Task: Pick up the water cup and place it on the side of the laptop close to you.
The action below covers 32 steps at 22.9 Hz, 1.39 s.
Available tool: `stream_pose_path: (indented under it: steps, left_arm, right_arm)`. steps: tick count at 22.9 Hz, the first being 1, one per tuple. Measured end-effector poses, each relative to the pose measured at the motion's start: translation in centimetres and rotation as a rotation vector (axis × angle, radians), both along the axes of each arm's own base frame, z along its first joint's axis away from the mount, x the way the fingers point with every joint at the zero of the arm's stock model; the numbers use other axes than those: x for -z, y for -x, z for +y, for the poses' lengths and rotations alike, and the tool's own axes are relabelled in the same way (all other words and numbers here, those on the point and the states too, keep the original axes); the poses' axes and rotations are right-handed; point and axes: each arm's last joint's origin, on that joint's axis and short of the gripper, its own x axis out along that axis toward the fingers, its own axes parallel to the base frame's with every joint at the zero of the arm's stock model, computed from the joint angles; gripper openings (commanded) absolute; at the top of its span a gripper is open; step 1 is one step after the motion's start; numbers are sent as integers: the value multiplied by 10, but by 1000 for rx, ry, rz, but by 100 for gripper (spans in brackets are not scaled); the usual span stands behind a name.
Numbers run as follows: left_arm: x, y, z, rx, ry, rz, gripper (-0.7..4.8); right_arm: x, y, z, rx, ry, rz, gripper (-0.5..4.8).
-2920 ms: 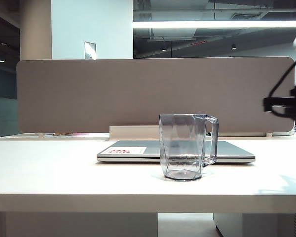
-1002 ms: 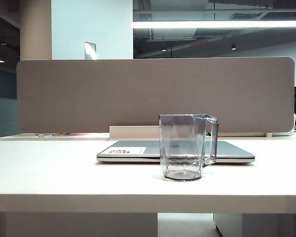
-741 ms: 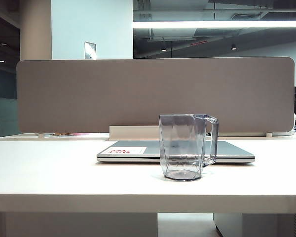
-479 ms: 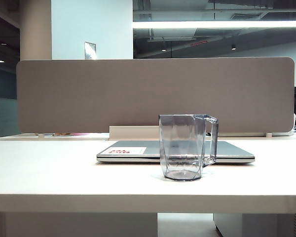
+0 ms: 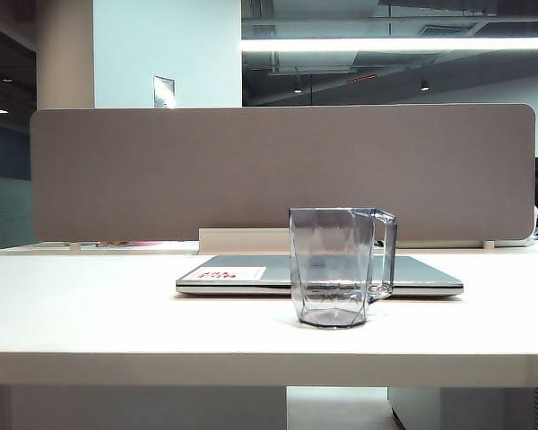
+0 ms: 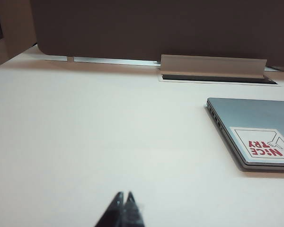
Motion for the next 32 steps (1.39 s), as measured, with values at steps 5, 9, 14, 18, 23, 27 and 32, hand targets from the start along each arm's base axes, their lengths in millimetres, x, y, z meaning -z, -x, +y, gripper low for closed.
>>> stream_pose_path:
  steps: [5,9,14,18,23,27,32]
  left_arm:
    - [0,0,0,0,0,0,-3]
    - [0,0,0,0,0,0,-3]
    - [0,0,0,0,0,0,-3]
    - [0,0,0,0,0,0,-3]
    - [0,0,0,0,0,0,-3]
    - [0,0,0,0,0,0,-3]
    - [0,0,0,0,0,0,-3]
  right_arm:
    - [0,0,1,-16,0,-2,-5]
    - [-5,0,2,-27,-1,-54,-5]
    - [-3,0,2,-33,0,-28,-5]
    - [2,0,2,-34,1,22,-5]
    - [2,0,2,-34,1,26,-4]
    - [2,0,2,-33,1,26,-4]
    - [2,0,2,-33,1,26,-4]
